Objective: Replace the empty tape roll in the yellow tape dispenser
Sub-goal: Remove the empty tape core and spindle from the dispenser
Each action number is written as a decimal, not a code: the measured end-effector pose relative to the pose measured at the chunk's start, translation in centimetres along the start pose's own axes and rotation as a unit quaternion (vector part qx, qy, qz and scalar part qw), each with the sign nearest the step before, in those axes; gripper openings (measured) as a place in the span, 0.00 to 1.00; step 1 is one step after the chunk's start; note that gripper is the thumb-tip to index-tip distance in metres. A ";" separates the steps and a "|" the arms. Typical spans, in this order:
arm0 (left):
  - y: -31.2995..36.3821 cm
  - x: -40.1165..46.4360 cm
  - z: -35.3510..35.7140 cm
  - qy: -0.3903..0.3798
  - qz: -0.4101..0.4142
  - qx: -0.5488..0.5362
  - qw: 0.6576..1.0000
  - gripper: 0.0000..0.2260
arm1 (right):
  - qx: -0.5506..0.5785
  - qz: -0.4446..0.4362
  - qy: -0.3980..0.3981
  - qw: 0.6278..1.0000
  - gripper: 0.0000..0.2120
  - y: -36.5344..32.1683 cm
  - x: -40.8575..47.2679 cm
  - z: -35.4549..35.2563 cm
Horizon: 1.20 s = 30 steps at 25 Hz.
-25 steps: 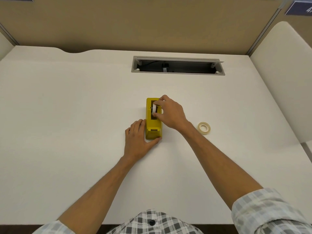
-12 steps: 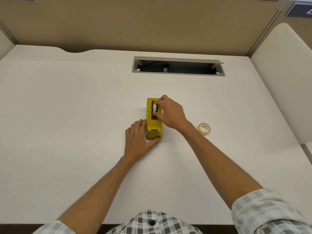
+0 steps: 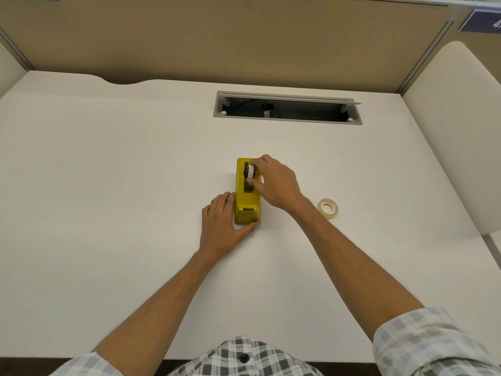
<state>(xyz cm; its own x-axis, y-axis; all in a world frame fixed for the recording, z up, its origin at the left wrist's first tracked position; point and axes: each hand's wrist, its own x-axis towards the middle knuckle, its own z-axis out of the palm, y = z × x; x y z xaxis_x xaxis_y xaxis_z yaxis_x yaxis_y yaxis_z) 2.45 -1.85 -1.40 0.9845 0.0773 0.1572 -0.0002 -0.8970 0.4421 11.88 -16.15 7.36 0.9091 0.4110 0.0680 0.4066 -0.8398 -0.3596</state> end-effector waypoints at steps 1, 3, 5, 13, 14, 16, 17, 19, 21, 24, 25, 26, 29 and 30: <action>0.0 0.0 0.0 -0.001 0.000 -0.002 1.000 0.41 | 0.001 0.001 0.000 1.000 0.21 0.0 -0.1 0.0; 0.1 0.0 -0.1 -0.004 -0.001 -0.005 1.000 0.41 | 0.006 0.003 0.003 1.000 0.21 0.1 -0.3 -0.1; 0.1 0.0 -0.1 -0.005 -0.004 -0.007 1.000 0.41 | 0.010 0.002 0.010 1.000 0.21 0.1 -0.5 -0.2; -0.2 -0.4 -0.3 -0.019 -0.007 -0.048 0.999 0.42 | 0.050 0.007 0.022 0.999 0.21 0.1 -1.9 -0.7; -0.2 -0.6 -0.5 -0.028 -0.003 -0.061 0.998 0.42 | 0.063 0.007 0.024 0.998 0.21 0.0 -2.2 -0.8; -0.5 -1.0 -0.9 -0.056 -0.007 -0.114 0.992 0.42 | 0.088 0.006 0.030 0.996 0.21 -0.2 -3.0 -1.1; -0.7 -1.0 -1.3 -0.067 -0.022 -0.159 0.985 0.40 | 0.096 0.006 0.031 0.995 0.21 -0.4 -3.4 -1.3; -0.4 -1.3 -2.5 -0.046 -0.051 -0.243 0.968 0.34 | 0.101 0.002 0.032 0.994 0.21 -0.7 -4.4 -1.7; 0.5 -1.6 -3.8 0.008 -0.062 -0.285 0.956 0.27 | 0.105 -0.005 0.032 0.994 0.21 -1.0 -5.4 -2.1; 2.4 -1.7 -6.2 0.027 -0.065 -0.341 0.937 0.19 | 0.118 -0.020 0.038 0.992 0.20 -1.4 -6.9 -2.5; 2.8 -1.6 -6.8 0.017 -0.067 -0.363 0.929 0.17 | 0.123 -0.026 0.044 0.991 0.20 -1.5 -7.3 -2.7; 3.1 -1.6 -7.3 0.006 -0.066 -0.387 0.920 0.16 | 0.128 -0.031 0.048 0.990 0.20 -1.6 -7.7 -3.0; 3.7 -1.5 -8.2 -0.017 -0.069 -0.440 0.895 0.16 | 0.150 -0.039 0.060 0.986 0.18 -2.1 -8.8 -3.8; 4.0 -1.6 -8.4 -0.020 -0.069 -0.453 0.889 0.15 | 0.157 -0.041 0.064 0.985 0.18 -2.3 -9.1 -4.0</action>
<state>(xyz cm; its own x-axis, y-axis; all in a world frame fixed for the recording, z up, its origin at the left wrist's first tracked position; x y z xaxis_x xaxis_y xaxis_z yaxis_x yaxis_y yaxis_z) -0.56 -1.84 7.55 0.9915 0.1279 0.0224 -0.0016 -0.1604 0.9871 3.05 -19.41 11.27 0.8867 0.4081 0.2173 0.4488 -0.6467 -0.6167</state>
